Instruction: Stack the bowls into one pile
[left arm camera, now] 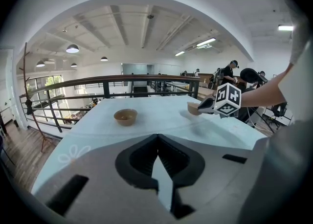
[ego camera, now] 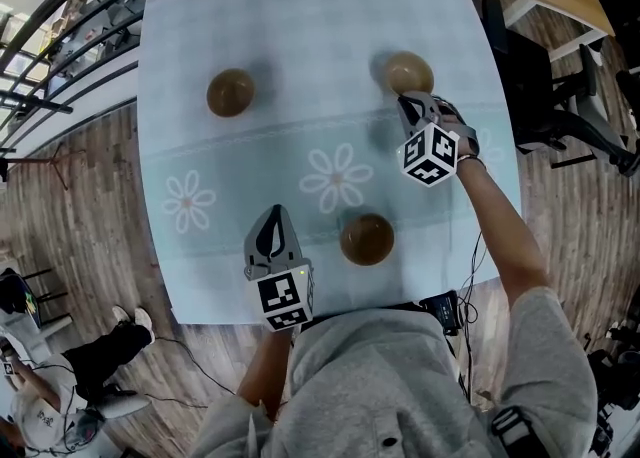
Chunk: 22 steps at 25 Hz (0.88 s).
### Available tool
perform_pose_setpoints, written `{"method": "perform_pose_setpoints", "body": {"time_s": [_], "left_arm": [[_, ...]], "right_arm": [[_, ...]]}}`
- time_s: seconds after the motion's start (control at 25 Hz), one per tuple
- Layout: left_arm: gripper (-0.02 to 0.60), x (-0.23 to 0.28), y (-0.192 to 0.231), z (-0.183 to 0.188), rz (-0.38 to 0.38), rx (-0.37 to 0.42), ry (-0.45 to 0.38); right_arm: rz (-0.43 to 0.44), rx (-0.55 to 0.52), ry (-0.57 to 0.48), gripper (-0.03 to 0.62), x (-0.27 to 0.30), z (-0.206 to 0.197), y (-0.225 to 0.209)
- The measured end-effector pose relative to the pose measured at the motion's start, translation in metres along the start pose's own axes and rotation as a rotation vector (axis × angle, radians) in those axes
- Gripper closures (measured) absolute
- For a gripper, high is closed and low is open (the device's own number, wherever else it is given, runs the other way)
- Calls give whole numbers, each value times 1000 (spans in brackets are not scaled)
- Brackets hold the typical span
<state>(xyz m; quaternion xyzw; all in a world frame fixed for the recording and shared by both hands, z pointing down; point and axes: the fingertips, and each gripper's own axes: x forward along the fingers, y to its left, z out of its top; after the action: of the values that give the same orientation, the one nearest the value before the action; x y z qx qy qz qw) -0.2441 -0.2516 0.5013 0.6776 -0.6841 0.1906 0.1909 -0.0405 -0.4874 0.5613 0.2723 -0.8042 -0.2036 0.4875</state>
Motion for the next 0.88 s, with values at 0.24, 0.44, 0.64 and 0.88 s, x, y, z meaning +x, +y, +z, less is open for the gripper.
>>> {"method": "perform_pose_setpoints", "body": {"time_s": [0.24, 0.44, 0.64, 0.88], "left_arm": [[563, -25, -6, 8, 23, 18, -45], [563, -48, -14, 8, 48, 33, -68], [563, -78, -22, 2, 77, 24, -87], [563, -114, -36, -7, 111, 30, -108]], "right_arm": [[0, -23, -45, 565, -34, 6, 16], [0, -24, -79, 565, -65, 6, 24], [17, -42, -109, 565, -97, 5, 46], [47, -63, -152, 565, -130, 6, 79]]}}
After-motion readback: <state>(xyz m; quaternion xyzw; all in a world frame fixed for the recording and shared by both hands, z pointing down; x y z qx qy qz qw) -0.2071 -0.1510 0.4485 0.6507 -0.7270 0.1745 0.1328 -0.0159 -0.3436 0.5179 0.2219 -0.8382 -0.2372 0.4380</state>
